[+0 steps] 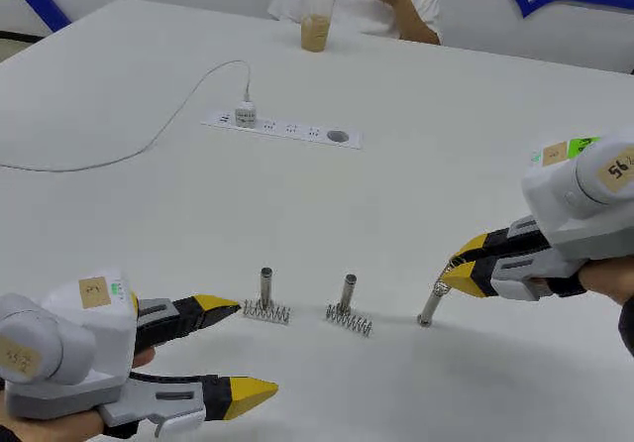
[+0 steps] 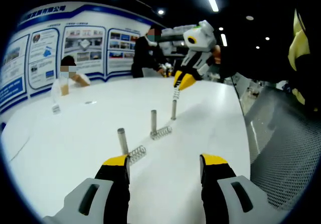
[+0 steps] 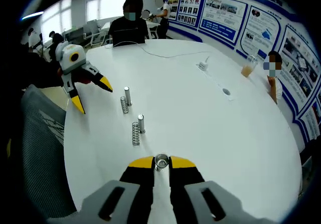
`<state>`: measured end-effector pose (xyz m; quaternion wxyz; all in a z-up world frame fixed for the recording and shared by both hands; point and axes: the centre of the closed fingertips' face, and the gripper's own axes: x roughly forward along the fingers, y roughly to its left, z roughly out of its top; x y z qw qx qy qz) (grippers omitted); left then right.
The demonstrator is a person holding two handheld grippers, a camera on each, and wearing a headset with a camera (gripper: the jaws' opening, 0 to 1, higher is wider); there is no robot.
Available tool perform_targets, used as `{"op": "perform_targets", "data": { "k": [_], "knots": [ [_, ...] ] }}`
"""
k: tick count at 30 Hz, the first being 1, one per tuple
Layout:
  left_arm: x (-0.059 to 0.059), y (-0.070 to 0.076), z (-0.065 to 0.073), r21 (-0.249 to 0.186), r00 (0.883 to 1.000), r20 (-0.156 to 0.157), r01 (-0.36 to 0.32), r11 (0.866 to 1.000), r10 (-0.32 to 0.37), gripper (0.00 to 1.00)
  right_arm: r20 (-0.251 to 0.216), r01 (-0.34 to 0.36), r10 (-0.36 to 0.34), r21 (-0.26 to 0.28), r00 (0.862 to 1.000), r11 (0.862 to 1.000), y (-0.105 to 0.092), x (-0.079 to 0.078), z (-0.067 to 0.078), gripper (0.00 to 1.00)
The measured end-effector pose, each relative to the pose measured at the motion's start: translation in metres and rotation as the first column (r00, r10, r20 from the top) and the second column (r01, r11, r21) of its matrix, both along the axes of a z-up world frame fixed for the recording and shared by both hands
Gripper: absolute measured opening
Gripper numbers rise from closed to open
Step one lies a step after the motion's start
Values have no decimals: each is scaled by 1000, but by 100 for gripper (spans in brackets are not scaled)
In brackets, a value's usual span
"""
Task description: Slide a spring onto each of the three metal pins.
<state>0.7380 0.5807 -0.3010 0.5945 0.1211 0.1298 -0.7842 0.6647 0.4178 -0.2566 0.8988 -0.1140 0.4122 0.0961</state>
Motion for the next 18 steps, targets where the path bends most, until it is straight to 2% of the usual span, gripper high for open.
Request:
{"op": "perform_targets", "data": {
  "k": [18],
  "knots": [
    [-1, 0, 0, 3, 1000, -2, -3, 1000, 3, 57, -21, 8, -8, 17, 1000, 1000, -3, 1, -13, 12]
  ]
}}
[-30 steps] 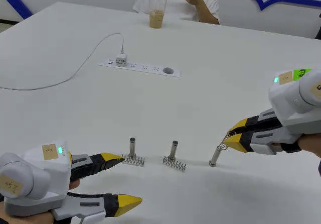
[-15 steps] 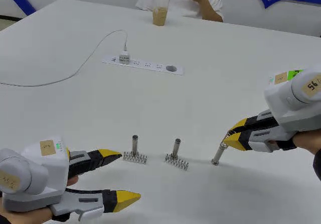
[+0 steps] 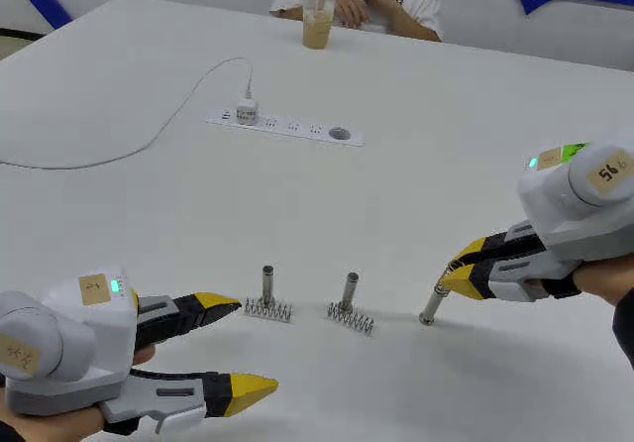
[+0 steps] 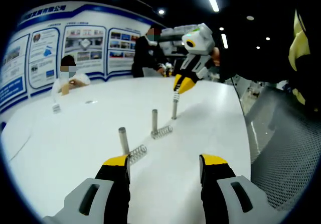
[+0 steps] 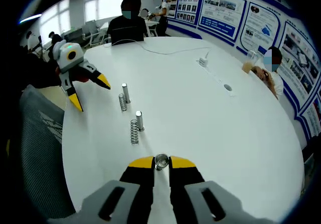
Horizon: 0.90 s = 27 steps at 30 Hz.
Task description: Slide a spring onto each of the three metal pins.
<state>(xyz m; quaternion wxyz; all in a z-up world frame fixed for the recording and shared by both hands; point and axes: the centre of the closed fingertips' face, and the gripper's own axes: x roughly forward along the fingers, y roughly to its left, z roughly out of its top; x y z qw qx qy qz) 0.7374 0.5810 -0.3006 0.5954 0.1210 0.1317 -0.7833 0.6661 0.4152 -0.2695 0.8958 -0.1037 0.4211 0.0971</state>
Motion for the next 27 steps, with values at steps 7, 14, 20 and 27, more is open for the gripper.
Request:
{"op": "perform_targets", "data": {
  "k": [7, 14, 20, 27],
  "knots": [
    [0, 0, -1, 3, 1000, -1, 2, 1000, -2, 56, -18, 1, -1, 7, 1000, 1000, -1, 0, -11, 12],
    [0, -1, 0, 3, 1000, -1, 5, 1000, -5, 56, -34, 8, -8, 16, 999, 1000, -4, 0, -24, 12],
    [0, 0, -1, 6, 1000, 0, 4, 1000, -4, 56, -56, 9, -9, 14, 998, 1000, -5, 0, -33, 12],
    [0, 0, -1, 6, 1000, 1, 4, 1000, -4, 56, -77, 14, -12, 25, 997, 1000, -6, -1, -43, 12]
  ]
}}
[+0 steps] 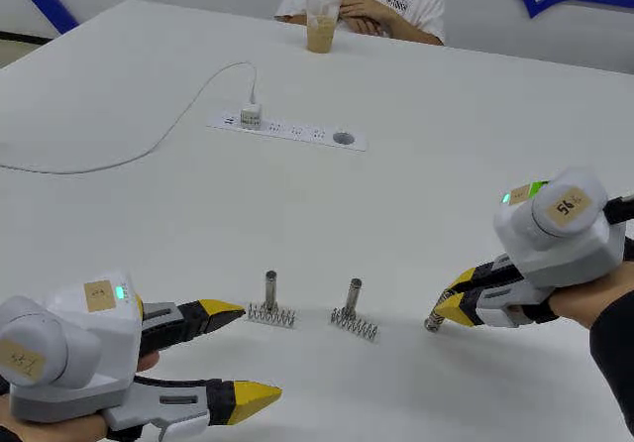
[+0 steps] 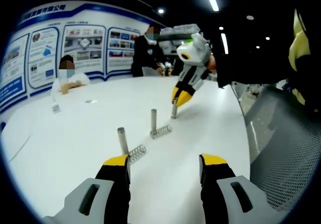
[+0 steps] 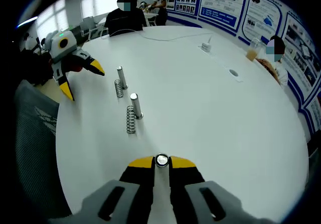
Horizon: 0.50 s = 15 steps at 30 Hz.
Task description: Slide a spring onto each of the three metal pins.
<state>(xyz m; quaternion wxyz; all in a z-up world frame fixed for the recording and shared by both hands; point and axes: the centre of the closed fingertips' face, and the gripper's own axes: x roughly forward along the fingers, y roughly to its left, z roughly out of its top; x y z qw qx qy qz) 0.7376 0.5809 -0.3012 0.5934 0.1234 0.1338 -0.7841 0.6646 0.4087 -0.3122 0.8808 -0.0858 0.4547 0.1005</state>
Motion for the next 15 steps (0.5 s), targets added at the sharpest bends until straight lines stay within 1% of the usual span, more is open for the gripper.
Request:
{"op": "perform_targets", "data": {
  "k": [7, 15],
  "knots": [
    [0, 0, -1, 2, 1000, -2, 0, 1000, 0, 56, -20, 0, 0, -3, 1000, 1000, 0, -1, -8, 12],
    [0, 0, -2, 2, 1000, -4, 0, 1000, 0, 56, -18, 2, -2, -1, 1000, 1000, 0, -1, -8, 13]
  ]
}}
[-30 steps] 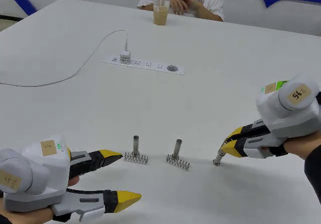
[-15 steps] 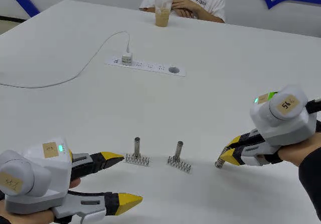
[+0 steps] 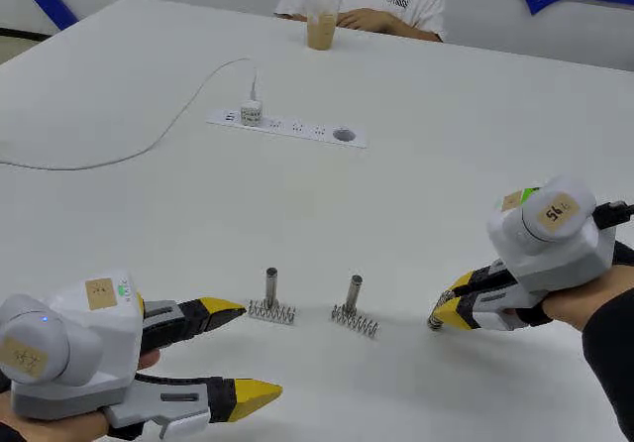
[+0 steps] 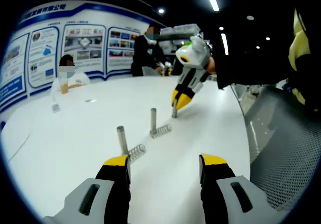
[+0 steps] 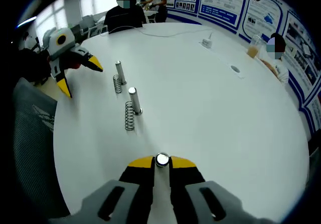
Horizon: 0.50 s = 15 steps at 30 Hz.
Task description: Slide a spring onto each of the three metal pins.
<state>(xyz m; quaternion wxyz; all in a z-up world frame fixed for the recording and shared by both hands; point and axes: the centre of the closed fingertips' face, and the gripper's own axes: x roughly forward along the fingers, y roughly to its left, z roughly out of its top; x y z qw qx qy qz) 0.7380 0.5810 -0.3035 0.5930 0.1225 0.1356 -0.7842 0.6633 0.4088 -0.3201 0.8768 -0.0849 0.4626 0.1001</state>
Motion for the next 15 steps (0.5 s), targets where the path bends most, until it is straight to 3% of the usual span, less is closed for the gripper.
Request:
{"op": "perform_targets", "data": {
  "k": [9, 15],
  "knots": [
    [-1, -1, 0, -1, 1000, 1, 3, 1000, -3, 56, 19, -12, 12, -28, 1000, 1000, 2, 0, 8, 17],
    [-2, -1, 1, -3, 1000, 2, 4, 1000, -4, 56, 58, -12, 15, -47, 998, 999, 4, 4, 24, 19]
  ]
}}
